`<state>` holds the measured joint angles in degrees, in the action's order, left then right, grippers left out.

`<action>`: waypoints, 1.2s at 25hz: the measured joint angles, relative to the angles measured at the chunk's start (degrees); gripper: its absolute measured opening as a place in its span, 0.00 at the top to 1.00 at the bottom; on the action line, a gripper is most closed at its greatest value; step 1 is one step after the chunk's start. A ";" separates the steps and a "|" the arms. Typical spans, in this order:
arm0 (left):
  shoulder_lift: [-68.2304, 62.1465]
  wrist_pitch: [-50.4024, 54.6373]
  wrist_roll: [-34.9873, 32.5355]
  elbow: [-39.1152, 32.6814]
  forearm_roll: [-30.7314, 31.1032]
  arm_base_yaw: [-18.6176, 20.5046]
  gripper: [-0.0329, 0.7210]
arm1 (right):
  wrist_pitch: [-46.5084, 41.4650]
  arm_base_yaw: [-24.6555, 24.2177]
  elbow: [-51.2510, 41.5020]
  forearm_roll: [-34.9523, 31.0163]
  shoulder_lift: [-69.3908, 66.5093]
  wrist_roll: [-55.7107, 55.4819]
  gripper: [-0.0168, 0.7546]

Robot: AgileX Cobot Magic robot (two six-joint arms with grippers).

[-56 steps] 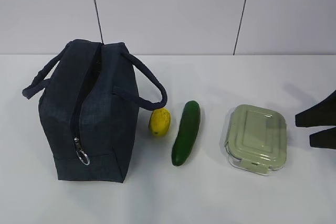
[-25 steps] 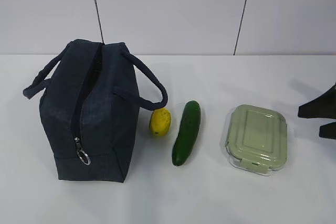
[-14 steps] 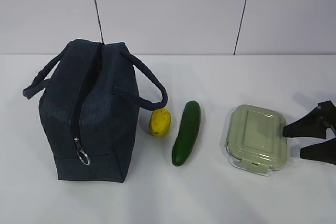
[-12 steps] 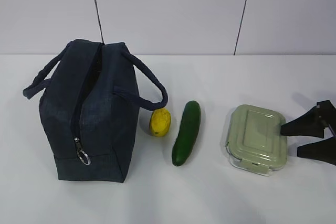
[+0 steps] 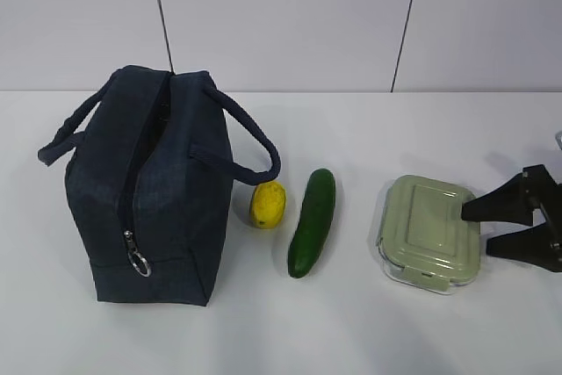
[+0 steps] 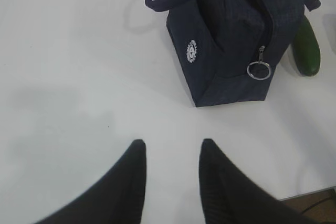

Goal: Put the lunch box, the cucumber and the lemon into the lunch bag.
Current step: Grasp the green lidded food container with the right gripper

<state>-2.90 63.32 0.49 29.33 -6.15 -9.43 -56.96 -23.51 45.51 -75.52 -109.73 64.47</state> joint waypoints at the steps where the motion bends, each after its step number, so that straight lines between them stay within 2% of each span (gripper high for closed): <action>1: 0.00 0.00 0.00 0.00 0.00 0.00 0.63 | -0.25 0.12 0.09 -0.31 -0.64 0.30 0.26; 19: -1.69 -0.13 0.00 0.00 0.00 0.00 0.63 | -2.80 1.99 0.23 -6.05 -5.89 7.45 0.26; 30: -1.69 -0.22 0.00 0.00 0.00 0.00 0.63 | -2.80 1.99 0.54 -6.84 -6.03 10.26 0.26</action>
<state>-4.59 63.10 0.49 29.33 -6.15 -9.43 -59.75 -21.51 46.05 -82.36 -115.76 74.73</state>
